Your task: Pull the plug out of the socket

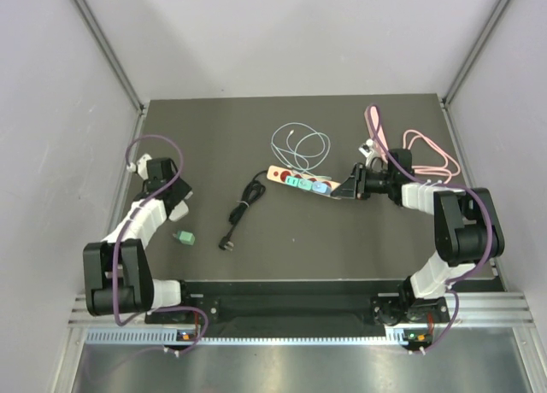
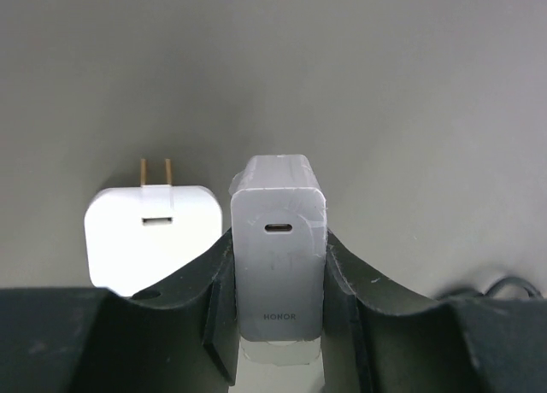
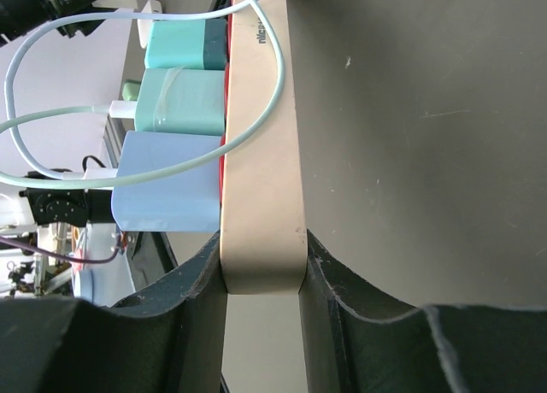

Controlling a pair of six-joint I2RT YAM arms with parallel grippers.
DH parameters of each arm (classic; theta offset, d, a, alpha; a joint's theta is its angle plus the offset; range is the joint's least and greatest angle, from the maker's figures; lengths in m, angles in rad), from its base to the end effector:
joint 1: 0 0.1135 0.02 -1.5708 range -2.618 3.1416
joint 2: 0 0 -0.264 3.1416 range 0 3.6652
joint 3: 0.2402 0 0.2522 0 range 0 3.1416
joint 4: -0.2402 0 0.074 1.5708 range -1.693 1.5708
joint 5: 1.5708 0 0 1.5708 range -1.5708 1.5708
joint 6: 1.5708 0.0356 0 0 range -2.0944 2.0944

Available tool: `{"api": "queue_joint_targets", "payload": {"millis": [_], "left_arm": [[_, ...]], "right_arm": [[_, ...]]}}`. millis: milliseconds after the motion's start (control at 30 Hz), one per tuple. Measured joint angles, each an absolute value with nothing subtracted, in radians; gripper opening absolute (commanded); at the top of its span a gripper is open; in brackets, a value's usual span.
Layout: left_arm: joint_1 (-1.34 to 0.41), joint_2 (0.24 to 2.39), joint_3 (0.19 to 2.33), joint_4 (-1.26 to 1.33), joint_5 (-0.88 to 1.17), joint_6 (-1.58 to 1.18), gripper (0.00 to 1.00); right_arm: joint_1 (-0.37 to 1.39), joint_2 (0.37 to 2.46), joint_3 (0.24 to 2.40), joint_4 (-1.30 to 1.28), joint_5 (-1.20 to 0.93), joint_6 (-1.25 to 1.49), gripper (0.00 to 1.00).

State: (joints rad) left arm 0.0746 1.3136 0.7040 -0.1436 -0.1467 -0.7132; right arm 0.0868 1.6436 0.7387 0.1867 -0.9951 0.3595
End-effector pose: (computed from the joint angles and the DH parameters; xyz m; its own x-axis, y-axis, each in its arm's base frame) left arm 0.2666 0.0251 0.2031 -0.3980 -0.6788 -0.6171 -0.5824 0.7067 -0.4017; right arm 0.3043 0.0565 0.1598 -0.8516 0.1182 -0.5107 -0.4026 0.4765 0.7816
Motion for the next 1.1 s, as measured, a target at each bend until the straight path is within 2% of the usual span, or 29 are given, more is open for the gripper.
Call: {"api": "queue_joint_targets", "payload": {"millis": [100,200,467,567,833,1100], "left_arm": [[0.097,1.338,0.704,-0.143,-0.137,-0.725,0.33],[0.115,1.365,0.704,-0.143,-0.117,-0.734,0.37],[0.146,1.390,0.704,-0.129,-0.084,-0.743,0.66],[0.150,1.393,0.704,-0.128,-0.076,-0.747,0.72],[0.154,1.374,0.705,-0.139,-0.072,-0.741,0.81],[0.156,1.216,0.720,-0.148,-0.067,-0.674,0.88]], "right_arm": [[0.086,1.644,0.739,0.187,-0.995,0.360,0.00],[0.086,1.644,0.739,0.187,-0.996,0.360,0.00],[0.084,1.644,0.739,0.187,-0.997,0.360,0.00],[0.084,1.644,0.739,0.186,-0.997,0.360,0.00],[0.083,1.644,0.739,0.187,-0.999,0.360,0.00],[0.082,1.644,0.739,0.187,-1.004,0.360,0.00]]}}
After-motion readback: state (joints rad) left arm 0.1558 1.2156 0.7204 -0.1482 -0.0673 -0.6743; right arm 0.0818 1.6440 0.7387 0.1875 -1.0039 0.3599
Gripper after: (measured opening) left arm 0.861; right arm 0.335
